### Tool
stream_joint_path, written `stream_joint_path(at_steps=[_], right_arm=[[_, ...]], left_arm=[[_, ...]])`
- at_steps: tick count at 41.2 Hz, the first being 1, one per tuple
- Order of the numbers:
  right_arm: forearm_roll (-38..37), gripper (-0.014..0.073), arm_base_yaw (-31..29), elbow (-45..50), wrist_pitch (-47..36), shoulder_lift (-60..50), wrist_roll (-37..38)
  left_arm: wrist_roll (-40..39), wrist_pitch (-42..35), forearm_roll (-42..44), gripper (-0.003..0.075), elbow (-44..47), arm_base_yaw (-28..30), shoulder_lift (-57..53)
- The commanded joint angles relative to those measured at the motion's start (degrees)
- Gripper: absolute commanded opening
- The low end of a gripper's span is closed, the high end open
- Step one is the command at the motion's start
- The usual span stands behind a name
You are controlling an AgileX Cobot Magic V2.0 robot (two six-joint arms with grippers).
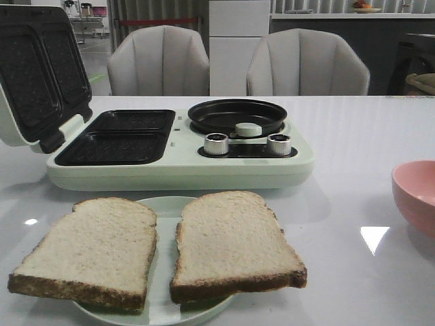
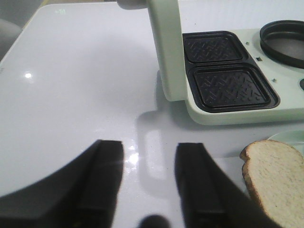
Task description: Make breakfast with bread and shrimp
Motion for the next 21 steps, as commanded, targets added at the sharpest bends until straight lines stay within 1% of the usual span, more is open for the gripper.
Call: stream_joint_path(at_steps=[1,2,5,9,12,18,21], right_arm=[[0.1,0.0553,-0.3,-2.1,-5.0,0.6,-0.1],[0.1,0.0568,-0.3,-2.1,-5.3,0.7,-0.1],[0.1,0.0571,-0.3,-2.1,-5.5,1.1,-0.1],[0.1,0.0571,-0.3,-2.1,-5.5,1.1,-0.1],[0.1,0.0571,-0.3,-2.1,-5.5,1.1,-0.1],[0.1,0.0571,-0.3,-2.1,-5.5,1.1,-0.1],[0.1,0.0571,-0.3,-2.1,-5.5,1.1,-0.1]], left_arm=[[-0.5,-4.3,-1.5,0.0562,-1.7,-0.2,2.1],[-0.5,-4.3,-1.7,0.0572,-1.7,-0.5,2.7],[0.0,-4.5,-1.7,0.0571,-1.7,-1.9,4.2],[0.4,-5.1,-0.7,0.0571,-1.8,-5.4,6.3],[4.1,-5.8,-0.5,0.0571,-1.8,-9.4,7.5],[10.7,-5.7,1.6,0.0571,-1.8,-20.1,9.8],[11.1,-4.8,6.0,0.0571,-1.8,-25.8,11.2]])
